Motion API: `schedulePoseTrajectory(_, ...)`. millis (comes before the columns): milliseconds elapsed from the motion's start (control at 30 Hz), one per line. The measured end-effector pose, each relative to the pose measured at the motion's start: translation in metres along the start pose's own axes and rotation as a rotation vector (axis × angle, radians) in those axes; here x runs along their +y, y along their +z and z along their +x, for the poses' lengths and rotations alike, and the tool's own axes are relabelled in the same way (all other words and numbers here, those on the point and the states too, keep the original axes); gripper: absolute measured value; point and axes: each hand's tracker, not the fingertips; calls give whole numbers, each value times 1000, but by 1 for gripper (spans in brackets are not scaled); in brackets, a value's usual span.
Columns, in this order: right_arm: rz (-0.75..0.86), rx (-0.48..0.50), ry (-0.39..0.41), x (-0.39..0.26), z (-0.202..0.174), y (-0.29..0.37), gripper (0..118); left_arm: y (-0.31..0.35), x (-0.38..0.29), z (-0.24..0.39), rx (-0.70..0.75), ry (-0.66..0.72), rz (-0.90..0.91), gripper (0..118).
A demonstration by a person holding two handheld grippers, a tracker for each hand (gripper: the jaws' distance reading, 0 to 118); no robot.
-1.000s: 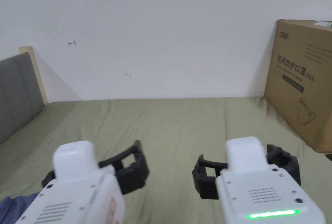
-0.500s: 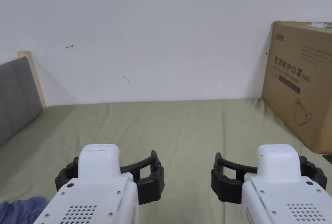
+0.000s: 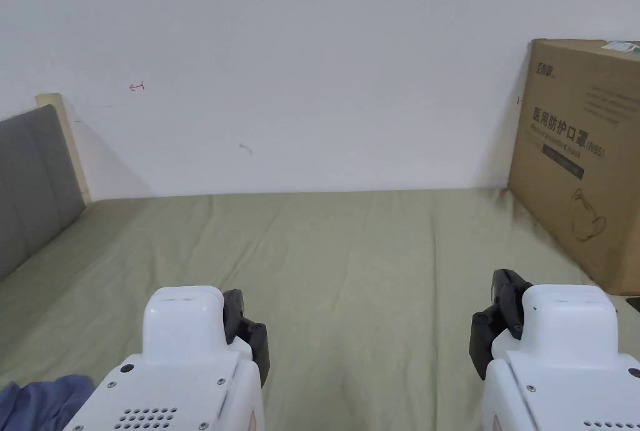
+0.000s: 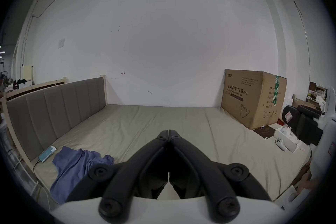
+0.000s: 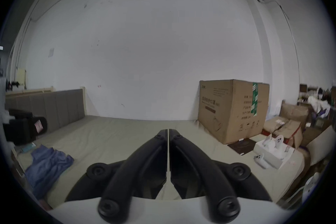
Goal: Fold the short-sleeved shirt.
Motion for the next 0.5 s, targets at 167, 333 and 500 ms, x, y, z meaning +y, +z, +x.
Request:
schedulePoseTrajectory(167, 10, -24, 11, 1, 1, -1, 1, 0, -1, 5, -5, -27, -4, 0)
schedulePoseTrajectory(333, -14, 32, -10, 4, -3, -6, 1, 0, 2, -2, -1, -22, -21, 0)
schedulePoseTrajectory(500, -31, 154, -15, 7, -33, -14, 1, 12, 7, -27, 81, -14, -8, 0)
